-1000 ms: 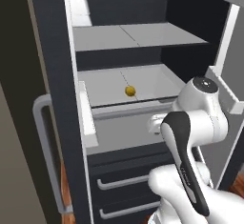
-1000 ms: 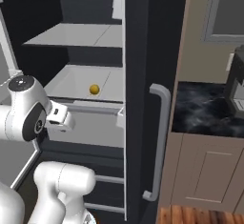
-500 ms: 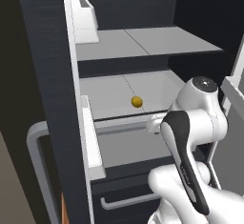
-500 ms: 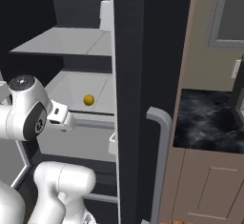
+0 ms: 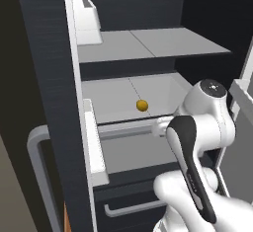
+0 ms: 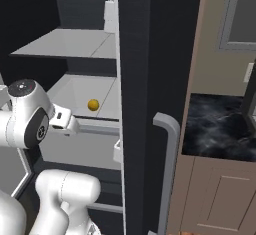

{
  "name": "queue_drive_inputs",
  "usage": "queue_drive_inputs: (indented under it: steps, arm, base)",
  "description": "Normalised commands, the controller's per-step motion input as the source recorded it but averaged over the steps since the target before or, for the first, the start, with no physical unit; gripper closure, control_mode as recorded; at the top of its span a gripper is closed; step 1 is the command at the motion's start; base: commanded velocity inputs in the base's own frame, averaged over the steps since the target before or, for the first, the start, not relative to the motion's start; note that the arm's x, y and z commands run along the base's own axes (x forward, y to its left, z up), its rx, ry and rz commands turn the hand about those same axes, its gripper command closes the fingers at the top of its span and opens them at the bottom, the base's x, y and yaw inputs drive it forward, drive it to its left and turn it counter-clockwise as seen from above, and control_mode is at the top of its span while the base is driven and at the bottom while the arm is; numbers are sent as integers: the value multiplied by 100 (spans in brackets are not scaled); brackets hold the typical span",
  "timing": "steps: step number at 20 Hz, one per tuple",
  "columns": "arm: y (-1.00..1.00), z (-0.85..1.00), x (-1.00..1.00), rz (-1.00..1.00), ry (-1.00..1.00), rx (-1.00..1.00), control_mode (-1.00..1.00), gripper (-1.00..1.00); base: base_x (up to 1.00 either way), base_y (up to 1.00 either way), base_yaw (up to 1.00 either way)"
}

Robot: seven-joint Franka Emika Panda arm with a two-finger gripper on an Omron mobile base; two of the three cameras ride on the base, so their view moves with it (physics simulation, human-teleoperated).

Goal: Retrieve a lemon from the fridge and place it on the cutting board with the fish.

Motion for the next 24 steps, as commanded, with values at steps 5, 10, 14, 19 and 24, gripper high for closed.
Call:
queue_drive_inputs:
  steps: [5, 10, 14, 19, 24]
  arm:
    - [0, 0, 32, 0, -33, -1, -100, -100]
    - [0, 8, 17, 0, -28, 0, -100, -100]
    - [0, 7, 12, 0, -18, 0, -100, -100]
    - [-2, 0, 14, 0, -2, 0, -100, -100]
    - [-5, -1, 16, -3, 4, 0, -100, -100]
  base:
    - [0, 0, 0]
    - [0, 0, 0]
    - [0, 0, 0]
    - [0, 0, 0]
    - [0, 0, 0]
